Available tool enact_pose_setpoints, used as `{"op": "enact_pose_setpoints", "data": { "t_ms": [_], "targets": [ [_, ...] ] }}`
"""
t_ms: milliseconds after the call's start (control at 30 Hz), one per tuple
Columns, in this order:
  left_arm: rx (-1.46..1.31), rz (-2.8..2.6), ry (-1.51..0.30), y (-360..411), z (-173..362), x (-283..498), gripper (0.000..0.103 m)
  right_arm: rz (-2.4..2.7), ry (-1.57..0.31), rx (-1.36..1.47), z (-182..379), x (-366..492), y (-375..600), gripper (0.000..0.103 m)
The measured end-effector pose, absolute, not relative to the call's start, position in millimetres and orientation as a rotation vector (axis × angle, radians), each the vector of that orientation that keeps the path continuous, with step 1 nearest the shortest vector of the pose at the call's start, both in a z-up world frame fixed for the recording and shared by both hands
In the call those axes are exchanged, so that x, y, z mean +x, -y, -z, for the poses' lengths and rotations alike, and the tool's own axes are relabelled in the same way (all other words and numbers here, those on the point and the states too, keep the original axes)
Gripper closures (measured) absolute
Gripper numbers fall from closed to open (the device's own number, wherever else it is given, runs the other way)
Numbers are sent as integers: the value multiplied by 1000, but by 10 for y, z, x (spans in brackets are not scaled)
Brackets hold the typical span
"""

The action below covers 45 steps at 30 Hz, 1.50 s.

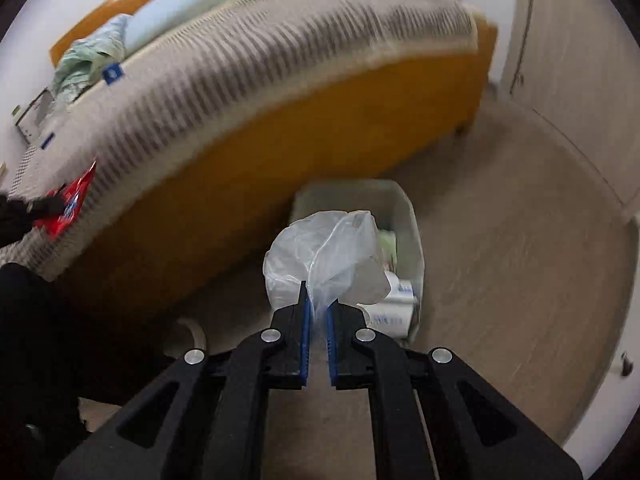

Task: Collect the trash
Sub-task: 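Carry bag and packet to the wastebasket and open both tools to drop them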

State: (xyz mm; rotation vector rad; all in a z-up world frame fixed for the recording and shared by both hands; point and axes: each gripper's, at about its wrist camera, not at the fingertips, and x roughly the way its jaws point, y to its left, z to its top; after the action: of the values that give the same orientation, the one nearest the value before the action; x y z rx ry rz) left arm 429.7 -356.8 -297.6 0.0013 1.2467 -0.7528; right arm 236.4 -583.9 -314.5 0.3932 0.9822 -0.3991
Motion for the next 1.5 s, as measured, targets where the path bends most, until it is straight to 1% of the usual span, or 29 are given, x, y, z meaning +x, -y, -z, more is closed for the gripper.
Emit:
{"op": "enact_pose_setpoints", "data": {
  "t_ms": [100, 167, 267, 300, 333, 367, 400, 433, 567, 667, 733, 833, 967, 1033, 1067, 1100, 1133, 1167, 1367, 1500],
  "targets": [
    [44, 755, -1313, 3647, 3193, 4249, 94, 375, -1012, 448, 3404, 2624, 6096, 96],
    [13, 767, -1348, 3658, 3272, 4296, 94, 357, -1068, 483, 3636, 2938, 6270, 96],
    [-24, 748, -1399, 3647, 3446, 4401, 94, 364, -1122, 549, 4041, 3412, 6491, 94],
    [-33, 738, -1418, 3661, 3500, 4421, 94, 364, -1157, 626, 4258, 3591, 6587, 94],
    [-51, 745, -1433, 3683, 3538, 4439, 94, 355, -1175, 683, 4374, 3650, 6633, 91],
    [-68, 753, -1441, 3712, 3564, 4458, 94, 333, -1197, 743, 4509, 3693, 6668, 76],
    [-77, 760, -1445, 3722, 3582, 4467, 94, 321, -1230, 782, 4657, 3781, 6686, 64],
    [-78, 765, -1449, 3742, 3606, 4486, 94, 330, -1243, 777, 4701, 3811, 6712, 43],
    [-29, 779, -1470, 3891, 3704, 4507, 93, 343, -1197, 750, 4597, 3683, 6734, 43],
    [56, 801, -1490, 4167, 3806, 4476, 93, 377, -1114, 750, 4310, 3365, 6851, 42],
    [117, 831, -1520, 4448, 3886, 4465, 93, 431, -1039, 767, 4074, 3027, 6935, 37],
    [184, 863, -1539, 4870, 4024, 4488, 93, 499, -942, 825, 3815, 2504, 7021, 37],
    [204, 845, -1623, 5517, 4388, 4537, 92, 546, -895, 871, 3711, 1968, 7072, 37],
    [243, 826, -1648, 5812, 4540, 4542, 87, 583, -903, 872, 3741, 1750, 7080, 37],
    [268, 816, -1640, 5930, 4605, 4547, 65, 586, -905, 883, 3749, 1667, 7089, 37],
    [284, 797, -1632, 6037, 4668, 4566, 46, 591, -903, 906, 3780, 1593, 7080, 37],
    [285, 770, -1625, 6120, 4708, 4597, 16, 590, -899, 928, 3826, 1533, 7069, 37],
    [274, 745, -1611, 6138, 4729, 4629, 13, 589, -907, 937, 3857, 1485, 7074, 37],
    [265, 699, -1622, 5934, 4824, 4683, 13, 580, -954, 975, 4106, 1520, 6995, 37],
    [278, 682, -1606, 5649, 4822, 4673, 13, 558, -956, 947, 4031, 1646, 6916, 37]
  ]
}}
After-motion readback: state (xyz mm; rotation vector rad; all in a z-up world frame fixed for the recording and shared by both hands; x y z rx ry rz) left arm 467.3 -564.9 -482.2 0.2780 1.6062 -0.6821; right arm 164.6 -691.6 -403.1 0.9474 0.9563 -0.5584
